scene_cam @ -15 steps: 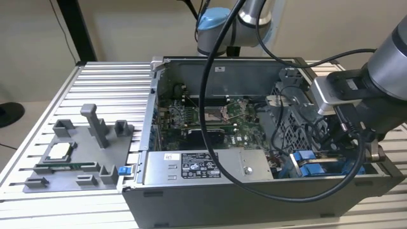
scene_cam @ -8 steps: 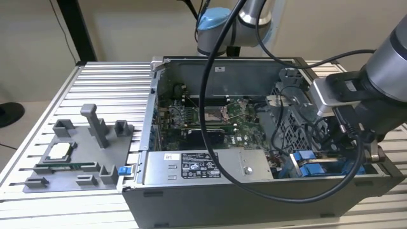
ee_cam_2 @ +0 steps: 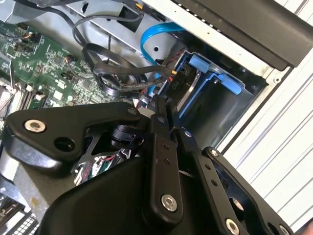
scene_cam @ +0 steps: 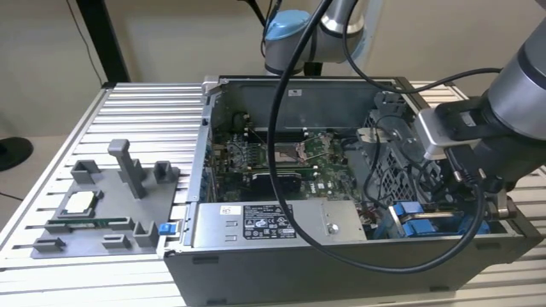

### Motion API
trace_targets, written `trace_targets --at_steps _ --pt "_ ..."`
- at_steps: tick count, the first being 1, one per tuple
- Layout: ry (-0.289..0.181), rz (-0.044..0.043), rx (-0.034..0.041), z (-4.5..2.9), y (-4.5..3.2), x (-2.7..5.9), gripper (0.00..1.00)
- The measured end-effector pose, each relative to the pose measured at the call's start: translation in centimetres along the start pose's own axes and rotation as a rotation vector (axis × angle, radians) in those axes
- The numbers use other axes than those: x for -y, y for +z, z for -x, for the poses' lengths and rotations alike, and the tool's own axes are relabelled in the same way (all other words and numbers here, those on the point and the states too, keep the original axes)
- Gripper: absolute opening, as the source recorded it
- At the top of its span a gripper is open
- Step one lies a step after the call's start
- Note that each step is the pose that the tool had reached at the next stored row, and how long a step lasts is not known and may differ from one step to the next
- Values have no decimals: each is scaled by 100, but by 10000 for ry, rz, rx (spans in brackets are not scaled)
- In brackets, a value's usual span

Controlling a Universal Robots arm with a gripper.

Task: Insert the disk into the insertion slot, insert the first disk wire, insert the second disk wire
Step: 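Insert the second disk wire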

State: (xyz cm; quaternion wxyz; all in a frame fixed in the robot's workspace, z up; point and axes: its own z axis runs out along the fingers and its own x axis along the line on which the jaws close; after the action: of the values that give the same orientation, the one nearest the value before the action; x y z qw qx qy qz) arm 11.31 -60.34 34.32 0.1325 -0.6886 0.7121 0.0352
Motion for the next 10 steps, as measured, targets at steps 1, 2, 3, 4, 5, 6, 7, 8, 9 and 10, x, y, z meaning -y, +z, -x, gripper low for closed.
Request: trace_targets --at_steps 1,2,3,4,5,6,7,8,9,10 --pt "-3 -13 0 0 2 0 0" --pt "-6 -23 0 0 3 0 0" --pt "-8 -35 2 -1 6 -1 0" --pt "-11 -48 4 -2 9 -1 0" --pt "-14 -61 3 -3 12 -2 0" --pt "-17 -74 3 -3 14 -2 0" --pt "-19 -80 3 -4 17 -2 0" --pt "-21 -87 2 -5 20 -3 0" --pt "-22 -90 1 -6 23 -3 0" --pt "-23 -94 -1 -6 25 -3 0"
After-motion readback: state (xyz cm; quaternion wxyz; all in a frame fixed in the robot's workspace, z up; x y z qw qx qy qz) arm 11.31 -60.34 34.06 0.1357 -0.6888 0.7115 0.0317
